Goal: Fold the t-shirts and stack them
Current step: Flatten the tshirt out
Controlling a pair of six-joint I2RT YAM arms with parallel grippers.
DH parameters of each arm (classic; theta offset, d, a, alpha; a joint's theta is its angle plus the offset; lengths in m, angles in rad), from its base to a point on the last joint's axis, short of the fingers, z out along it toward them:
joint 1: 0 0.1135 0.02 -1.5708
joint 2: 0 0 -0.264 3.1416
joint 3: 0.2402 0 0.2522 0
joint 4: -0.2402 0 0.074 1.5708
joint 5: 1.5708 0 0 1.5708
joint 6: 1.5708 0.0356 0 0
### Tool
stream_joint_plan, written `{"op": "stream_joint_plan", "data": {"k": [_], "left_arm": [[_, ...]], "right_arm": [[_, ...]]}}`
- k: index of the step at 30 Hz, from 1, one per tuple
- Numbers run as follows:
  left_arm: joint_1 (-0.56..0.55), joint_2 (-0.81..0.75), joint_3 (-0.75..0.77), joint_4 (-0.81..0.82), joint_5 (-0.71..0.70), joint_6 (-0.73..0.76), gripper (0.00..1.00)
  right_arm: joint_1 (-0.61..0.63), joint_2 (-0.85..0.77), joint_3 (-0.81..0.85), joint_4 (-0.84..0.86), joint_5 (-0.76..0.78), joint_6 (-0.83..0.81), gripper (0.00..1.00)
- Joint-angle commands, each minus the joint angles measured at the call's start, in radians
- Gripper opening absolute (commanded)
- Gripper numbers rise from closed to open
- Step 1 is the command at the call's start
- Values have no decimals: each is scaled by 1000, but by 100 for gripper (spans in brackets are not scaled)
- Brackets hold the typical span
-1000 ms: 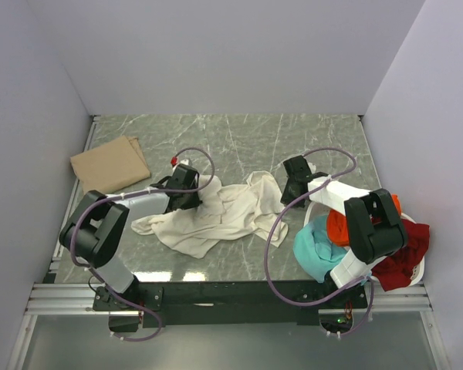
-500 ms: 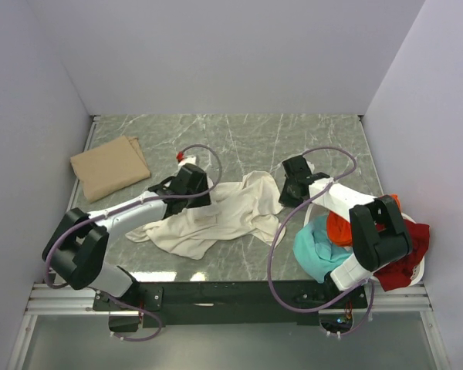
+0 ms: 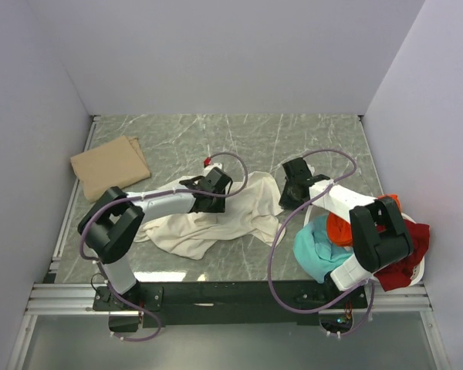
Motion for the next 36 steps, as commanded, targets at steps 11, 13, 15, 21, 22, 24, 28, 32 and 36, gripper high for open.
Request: {"op": "stream_joint_plan", "data": {"k": [11, 13, 15, 21, 22, 24, 28, 32, 36], "left_arm": [[-41, 54, 87, -40, -41, 25, 46], [-47, 60, 97, -38, -45, 31, 46], [-54, 75, 103, -47, -47, 31, 46], [-61, 111, 123, -98, -84, 17, 40], [-61, 112, 123, -101, -87, 17, 38], [-61, 120, 126, -106, -90, 15, 36], [-61, 126, 130, -104, -84, 17, 30], [-61, 106, 131, -106, -85, 14, 25], [-61, 83, 137, -107, -65, 8, 15]], "right_arm": [[5, -30, 2, 13, -5, 4, 0], [7, -27, 4, 13, -7, 3, 0], [5, -27, 4, 13, -7, 3, 0], [5, -27, 2, 16, -8, 3, 0], [5, -27, 2, 16, -8, 1, 0], [7, -27, 1, 18, -10, 1, 0], [7, -28, 2, 18, -8, 3, 0], [7, -30, 5, 15, -5, 0, 0], [7, -34, 7, 10, -8, 0, 0]]}}
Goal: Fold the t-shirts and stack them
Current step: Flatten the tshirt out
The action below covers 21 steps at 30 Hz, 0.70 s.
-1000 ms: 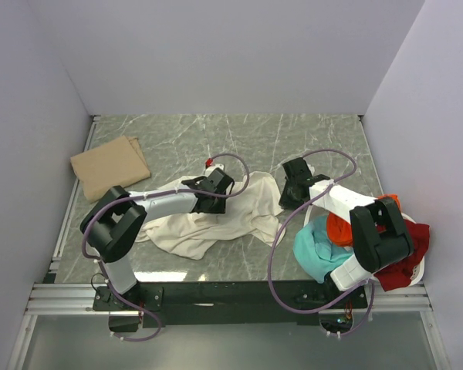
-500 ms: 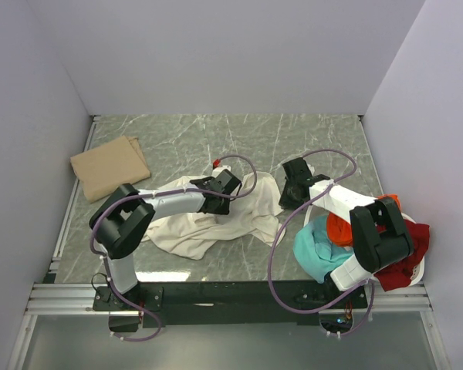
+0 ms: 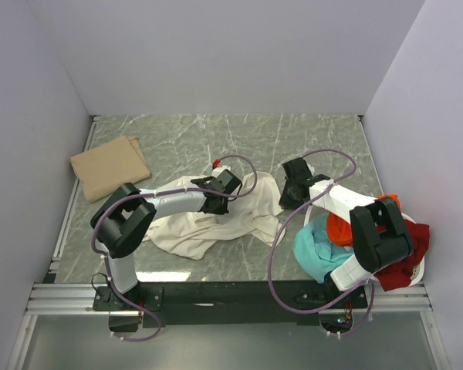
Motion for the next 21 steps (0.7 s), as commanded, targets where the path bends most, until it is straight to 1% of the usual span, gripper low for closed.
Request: {"op": "stream_joint_plan", "data": {"k": [1, 4, 5, 9, 12, 14, 15, 16, 17, 18, 19, 21], "left_arm": [[-5, -36, 40, -15, 13, -6, 14], [-5, -65, 33, -21, 30, -20, 6], [-3, -76, 30, -24, 33, -23, 2], [20, -158, 10, -36, 45, -43, 1], [70, -241, -9, -41, 81, -52, 1], [137, -292, -18, -38, 120, -54, 1], [164, -345, -29, -30, 136, -52, 1], [222, -371, -33, -25, 151, -51, 1], [251, -417, -36, -24, 189, -46, 1], [279, -436, -33, -21, 203, -40, 1], [329, -453, -27, -25, 217, -34, 1], [371, -485, 14, -44, 230, -14, 1]], "right_arm": [[5, -31, 10, 8, -4, 0, 0], [5, -43, 10, 0, -1, -3, 0], [6, -46, 13, -6, 1, -6, 0], [5, -75, 27, -29, 6, -16, 0], [5, -106, 49, -56, 9, -23, 0], [6, -125, 66, -84, 16, -31, 0], [6, -141, 89, -93, 19, -34, 0], [5, -149, 103, -114, 24, -43, 0], [5, -163, 118, -125, 30, -48, 0], [5, -168, 155, -138, 32, -54, 0], [5, -172, 175, -160, 35, -69, 0], [5, -178, 249, -184, 49, -88, 0]]}}
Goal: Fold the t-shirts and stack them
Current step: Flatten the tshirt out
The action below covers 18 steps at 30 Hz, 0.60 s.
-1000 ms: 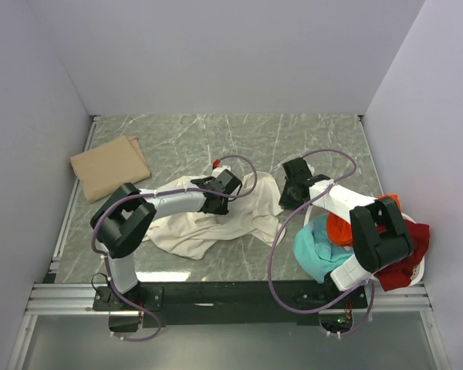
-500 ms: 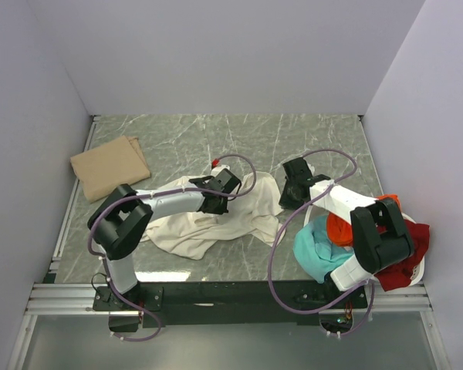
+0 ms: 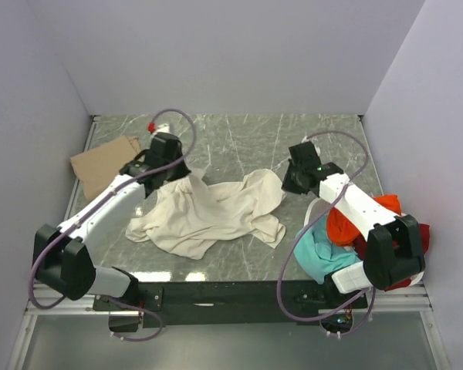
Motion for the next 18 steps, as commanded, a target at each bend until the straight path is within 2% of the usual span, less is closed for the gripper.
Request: {"op": "stream_joint_plan", "data": {"k": [1, 3, 6, 11, 15, 18], "left_arm": [[85, -59, 52, -25, 67, 30, 1], [132, -82, 112, -40, 82, 46, 1], [287, -122, 185, -36, 151, 44, 0], [459, -174, 363, -36, 250, 0, 0], [585, -216, 494, -19, 314, -46, 0], [625, -263, 583, 6, 300, -72, 0]], "right_arm": [[3, -52, 140, -69, 42, -62, 0], [4, -57, 232, -100, 61, -78, 0], [4, -71, 362, -156, 76, -96, 0], [4, -115, 597, -226, 88, -117, 0], [4, -187, 712, -219, 101, -160, 0], [4, -281, 746, -180, 105, -191, 0]]}}
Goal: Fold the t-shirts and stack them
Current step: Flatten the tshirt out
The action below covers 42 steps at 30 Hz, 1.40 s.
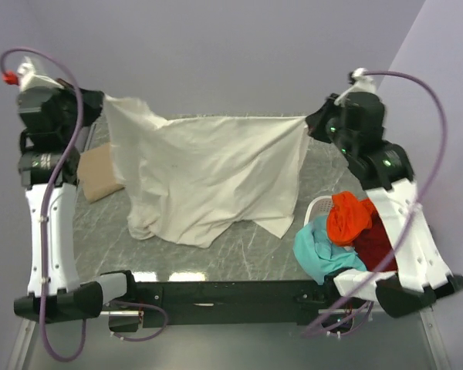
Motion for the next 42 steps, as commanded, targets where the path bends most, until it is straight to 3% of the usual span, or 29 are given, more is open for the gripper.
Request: {"op": "stream_joint_plan", "data": {"k": [1, 8, 16, 21, 29, 34, 42], "left_arm": [[33, -89, 127, 70, 36, -43, 0], [39, -195, 332, 121, -127, -8, 1], [39, -256, 355, 204, -106, 13, 1], [39, -201, 286, 247, -28, -10, 1], [39, 20, 236, 238, 146, 16, 1], [39, 107, 311, 176, 183, 47, 1], [39, 71, 386, 205, 167, 36, 1]], "right_arm": [[4, -136, 70, 57, 40, -73, 0], [3, -347, 108, 163, 13, -145, 0], [4, -383, 164, 232, -38, -145, 0], [4, -341, 95, 298, -6, -153, 0], [1, -187, -66, 352, 95, -158, 0], [0, -110, -25, 330, 99, -149, 0], [1, -102, 72, 315, 36, -153, 0]]}}
